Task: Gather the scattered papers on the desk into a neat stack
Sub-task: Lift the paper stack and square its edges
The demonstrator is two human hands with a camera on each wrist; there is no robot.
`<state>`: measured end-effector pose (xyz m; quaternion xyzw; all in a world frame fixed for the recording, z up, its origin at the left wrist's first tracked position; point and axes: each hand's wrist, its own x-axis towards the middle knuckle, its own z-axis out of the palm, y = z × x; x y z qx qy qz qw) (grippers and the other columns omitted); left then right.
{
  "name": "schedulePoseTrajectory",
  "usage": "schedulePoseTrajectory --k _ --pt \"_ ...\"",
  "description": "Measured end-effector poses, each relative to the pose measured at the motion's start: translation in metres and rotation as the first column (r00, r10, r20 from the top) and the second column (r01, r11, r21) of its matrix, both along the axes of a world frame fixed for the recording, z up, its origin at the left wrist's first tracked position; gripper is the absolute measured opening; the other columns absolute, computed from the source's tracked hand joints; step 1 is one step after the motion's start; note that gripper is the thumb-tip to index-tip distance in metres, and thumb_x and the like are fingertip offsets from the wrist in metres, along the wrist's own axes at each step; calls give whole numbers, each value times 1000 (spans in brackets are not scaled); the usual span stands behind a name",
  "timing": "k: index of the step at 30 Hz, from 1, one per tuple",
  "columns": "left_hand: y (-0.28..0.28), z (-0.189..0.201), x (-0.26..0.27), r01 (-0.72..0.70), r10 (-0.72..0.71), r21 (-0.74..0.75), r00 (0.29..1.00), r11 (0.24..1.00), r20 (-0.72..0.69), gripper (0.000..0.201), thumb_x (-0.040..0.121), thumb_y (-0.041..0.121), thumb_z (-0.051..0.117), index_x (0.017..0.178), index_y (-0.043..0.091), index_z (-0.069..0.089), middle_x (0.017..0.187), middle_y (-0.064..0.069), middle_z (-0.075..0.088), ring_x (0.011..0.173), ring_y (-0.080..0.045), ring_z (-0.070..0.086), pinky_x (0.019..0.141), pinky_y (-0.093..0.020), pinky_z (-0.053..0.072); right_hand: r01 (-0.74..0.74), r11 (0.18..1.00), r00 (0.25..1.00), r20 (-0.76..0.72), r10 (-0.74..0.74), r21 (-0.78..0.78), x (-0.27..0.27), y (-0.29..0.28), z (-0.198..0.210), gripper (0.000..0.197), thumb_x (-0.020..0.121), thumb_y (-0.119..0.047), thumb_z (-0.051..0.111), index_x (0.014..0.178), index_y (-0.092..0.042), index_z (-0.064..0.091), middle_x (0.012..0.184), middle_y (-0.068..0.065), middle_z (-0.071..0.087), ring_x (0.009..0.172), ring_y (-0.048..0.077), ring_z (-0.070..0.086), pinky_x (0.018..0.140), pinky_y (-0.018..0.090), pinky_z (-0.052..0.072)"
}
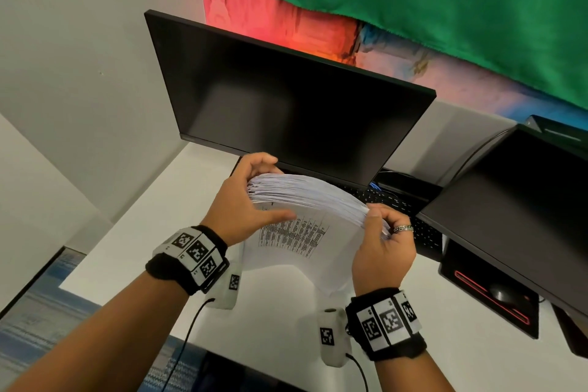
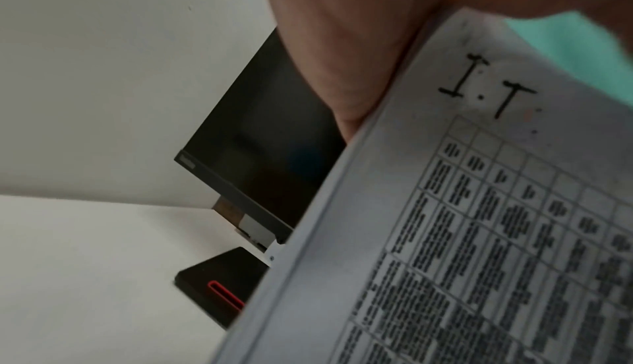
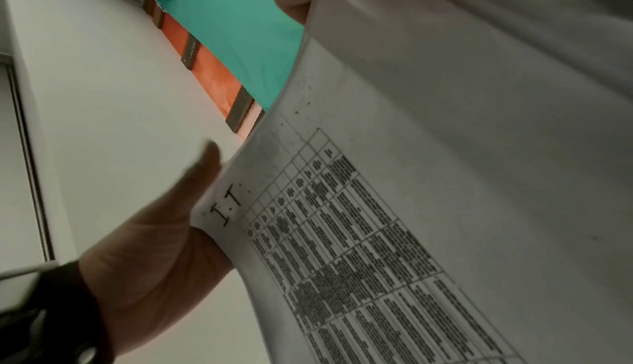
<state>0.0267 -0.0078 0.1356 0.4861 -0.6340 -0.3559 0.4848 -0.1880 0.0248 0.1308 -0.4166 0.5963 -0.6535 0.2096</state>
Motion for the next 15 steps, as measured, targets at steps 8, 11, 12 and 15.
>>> schedulePoseTrajectory --k 8,11,12,15 --pt "-7 -17 6 -122 142 96 961 988 -239 51 64 18 85 108 7 62 91 5 74 84 -9 71 74 -25 59 -97 994 968 -237 82 -53 -3 -1 0 7 91 -6 62 90 -10 67 104 1 67 100 7 62 91 20 49" --pt "-8 -26 1 -62 92 138 970 988 -225 47 68 24 83 108 11 62 95 0 71 87 -12 70 75 -26 59 -59 998 978 -202 52 -24 -8 0 -4 11 93 -9 58 92 -19 64 105 -3 64 99 10 62 90 32 52" --pt "-8 -29 0 -41 72 139 971 989 -226 47 68 25 83 108 12 62 97 -2 70 88 -13 70 75 -26 58 -41 999 986 -163 38 -15 -8 1 -5 12 93 -12 57 91 -23 63 105 -4 64 98 16 62 88 38 53" --pt "-9 -33 -2 -16 44 122 971 992 -234 54 68 37 86 109 12 60 96 0 69 87 -7 68 72 -19 55 1 1000 999 -53 -2 -7 -6 3 -2 12 91 -18 55 86 -28 59 104 -5 65 95 18 62 87 37 52"
